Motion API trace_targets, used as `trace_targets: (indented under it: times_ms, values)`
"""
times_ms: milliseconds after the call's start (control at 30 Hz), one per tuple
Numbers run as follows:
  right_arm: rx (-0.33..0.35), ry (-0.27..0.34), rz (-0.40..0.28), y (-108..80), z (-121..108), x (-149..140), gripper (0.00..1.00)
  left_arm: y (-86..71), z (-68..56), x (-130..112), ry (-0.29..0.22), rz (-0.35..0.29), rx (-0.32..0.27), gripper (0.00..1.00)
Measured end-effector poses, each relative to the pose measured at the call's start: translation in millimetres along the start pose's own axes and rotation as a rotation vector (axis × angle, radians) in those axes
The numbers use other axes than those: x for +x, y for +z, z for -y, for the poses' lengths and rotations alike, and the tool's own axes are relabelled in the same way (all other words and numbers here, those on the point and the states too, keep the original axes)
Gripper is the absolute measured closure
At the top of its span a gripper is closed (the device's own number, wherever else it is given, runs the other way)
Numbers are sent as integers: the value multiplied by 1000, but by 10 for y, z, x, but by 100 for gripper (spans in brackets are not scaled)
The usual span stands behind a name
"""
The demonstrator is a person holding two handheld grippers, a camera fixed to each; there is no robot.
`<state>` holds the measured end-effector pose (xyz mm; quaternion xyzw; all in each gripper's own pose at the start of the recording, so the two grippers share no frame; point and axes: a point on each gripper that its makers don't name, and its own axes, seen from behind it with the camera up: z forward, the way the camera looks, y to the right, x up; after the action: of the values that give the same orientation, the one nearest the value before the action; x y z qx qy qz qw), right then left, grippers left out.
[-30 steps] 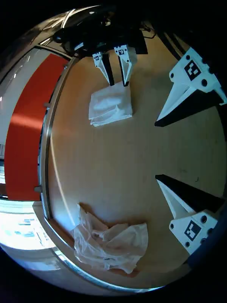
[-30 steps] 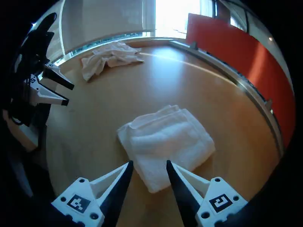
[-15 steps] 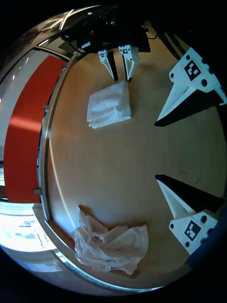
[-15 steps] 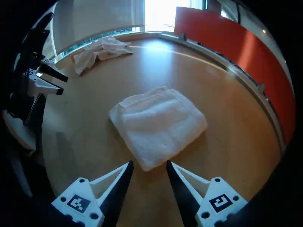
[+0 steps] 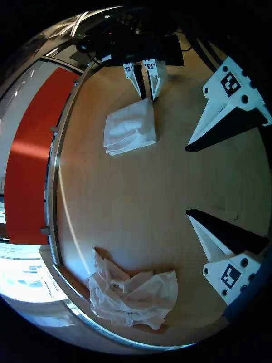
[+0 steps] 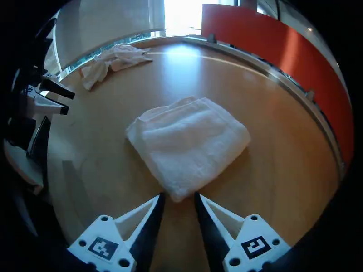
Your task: Fold towel
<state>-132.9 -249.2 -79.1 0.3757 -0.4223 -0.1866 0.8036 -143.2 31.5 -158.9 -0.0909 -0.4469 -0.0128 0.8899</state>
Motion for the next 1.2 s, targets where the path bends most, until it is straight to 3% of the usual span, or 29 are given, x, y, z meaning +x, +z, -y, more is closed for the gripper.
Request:
trace_targets:
  times_ms: [167,400,600,767,1200]
  values:
    - [-6,16,0,3,0,-27,76,-1,-1,4,3,0,-1,6]
    - [-17,24,-8,-23,-1,-42,94,-6,2,-5,10,2,2,6]
    - [-27,32,-19,-44,-27,-7,96,-4,-21,1,15,1,-2,7]
    - [-38,25,-50,-174,-77,165,96,6,-26,10,26,1,-3,6]
    - [-90,-27,-192,-767,-308,1065,96,-39,-68,211,42,-31,-8,7]
